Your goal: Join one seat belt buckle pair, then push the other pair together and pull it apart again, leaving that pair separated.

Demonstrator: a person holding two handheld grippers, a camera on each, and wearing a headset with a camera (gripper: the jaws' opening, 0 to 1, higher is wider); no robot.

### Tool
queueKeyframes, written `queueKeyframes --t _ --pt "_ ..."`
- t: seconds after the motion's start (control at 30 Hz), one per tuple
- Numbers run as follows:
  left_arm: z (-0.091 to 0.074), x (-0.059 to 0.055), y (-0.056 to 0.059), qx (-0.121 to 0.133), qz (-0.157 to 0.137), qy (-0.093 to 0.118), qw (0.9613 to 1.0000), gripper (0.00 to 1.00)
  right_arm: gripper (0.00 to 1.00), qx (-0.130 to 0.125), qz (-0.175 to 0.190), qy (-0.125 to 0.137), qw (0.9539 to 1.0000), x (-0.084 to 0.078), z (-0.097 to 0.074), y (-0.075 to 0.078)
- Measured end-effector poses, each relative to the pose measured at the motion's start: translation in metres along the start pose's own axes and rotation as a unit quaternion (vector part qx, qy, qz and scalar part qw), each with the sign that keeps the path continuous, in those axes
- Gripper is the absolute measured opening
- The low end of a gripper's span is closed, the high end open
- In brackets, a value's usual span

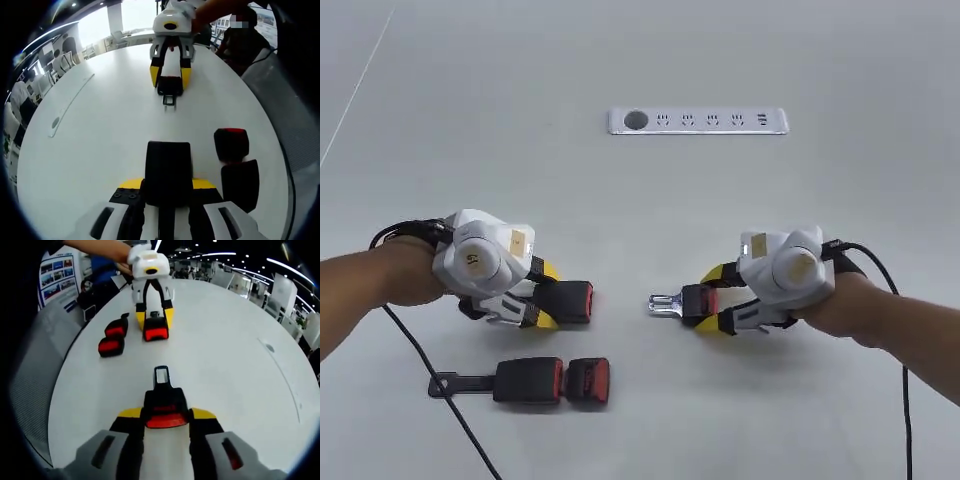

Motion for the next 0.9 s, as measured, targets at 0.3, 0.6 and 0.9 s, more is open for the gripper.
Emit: queueKeyframes --t 0.3,0.6,0.9 --pt "0.0 0.001 0.001 -0.001 0.002 -0.006 1.0 0.34 0.35 0.005 -0.001 0.011 0.9999 0.024 0.018 -0.009" --pt "0.0 0.001 0.001 -0.002 0.002 -0.009 1.0 0.34 0.35 0.004 0.0 0.009 1.0 0.042 0.033 -0.013" --pt "0.001 0.0 0.0 -0.002 0.001 -0.014 0.9999 0.34 0.34 0.008 -0.004 0.004 1.0 0.054 0.041 -0.017"
Point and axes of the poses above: the centre of the closed fingertips' face, and the gripper's own axes: z roughly forward along the fingers, y roughly to its right, x roughly out of its top, the point moved 4 cm from there along -z, roughly backward along the fingers, and after that the axes turned 13 degrees about -x, right-handed, at the moved point
